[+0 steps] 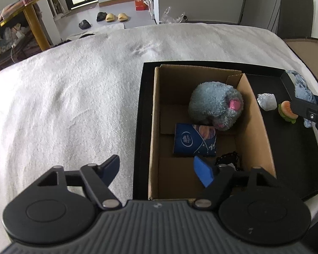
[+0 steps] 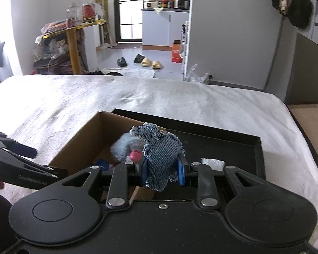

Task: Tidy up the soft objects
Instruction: 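Lift the denim plush over the box and release it inside, then move the right gripper back to the hamburger plush and close on it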

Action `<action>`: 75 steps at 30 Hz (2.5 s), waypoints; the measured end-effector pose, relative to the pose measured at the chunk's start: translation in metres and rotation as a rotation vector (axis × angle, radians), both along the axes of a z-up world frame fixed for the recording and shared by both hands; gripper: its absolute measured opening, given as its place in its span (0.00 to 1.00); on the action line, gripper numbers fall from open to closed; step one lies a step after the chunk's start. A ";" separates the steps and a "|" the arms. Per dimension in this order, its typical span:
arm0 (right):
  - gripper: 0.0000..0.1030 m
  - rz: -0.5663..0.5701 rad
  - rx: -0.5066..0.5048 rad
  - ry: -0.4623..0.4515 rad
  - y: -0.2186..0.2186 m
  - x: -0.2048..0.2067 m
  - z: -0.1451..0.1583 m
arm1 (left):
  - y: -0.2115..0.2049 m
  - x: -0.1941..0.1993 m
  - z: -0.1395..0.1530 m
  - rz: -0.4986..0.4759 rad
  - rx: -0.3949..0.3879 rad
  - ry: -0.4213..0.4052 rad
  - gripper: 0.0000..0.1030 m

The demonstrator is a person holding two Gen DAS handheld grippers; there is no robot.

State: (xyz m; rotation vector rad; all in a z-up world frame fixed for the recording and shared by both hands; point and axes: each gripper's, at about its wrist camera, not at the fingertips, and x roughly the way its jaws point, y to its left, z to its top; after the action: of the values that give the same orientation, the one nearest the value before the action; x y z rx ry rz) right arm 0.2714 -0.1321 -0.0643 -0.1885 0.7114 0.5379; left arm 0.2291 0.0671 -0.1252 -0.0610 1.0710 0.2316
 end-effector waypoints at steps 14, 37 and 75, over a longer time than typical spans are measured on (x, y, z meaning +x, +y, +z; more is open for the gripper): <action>0.19 0.216 -0.085 -0.034 0.068 -0.001 0.010 | 0.030 0.003 -0.018 0.053 -0.164 0.045 0.15; 0.12 0.242 -0.105 0.001 0.081 0.018 0.018 | 0.030 0.006 -0.022 0.048 -0.133 0.033 0.17; 0.73 0.030 0.014 0.147 -0.038 0.031 -0.028 | -0.026 0.021 -0.007 -0.024 0.149 0.095 0.84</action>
State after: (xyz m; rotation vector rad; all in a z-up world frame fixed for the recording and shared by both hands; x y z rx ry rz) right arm 0.3029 -0.1704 -0.0924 -0.1474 0.8487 0.5895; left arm 0.2499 0.0411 -0.1327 0.0972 1.1453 0.2944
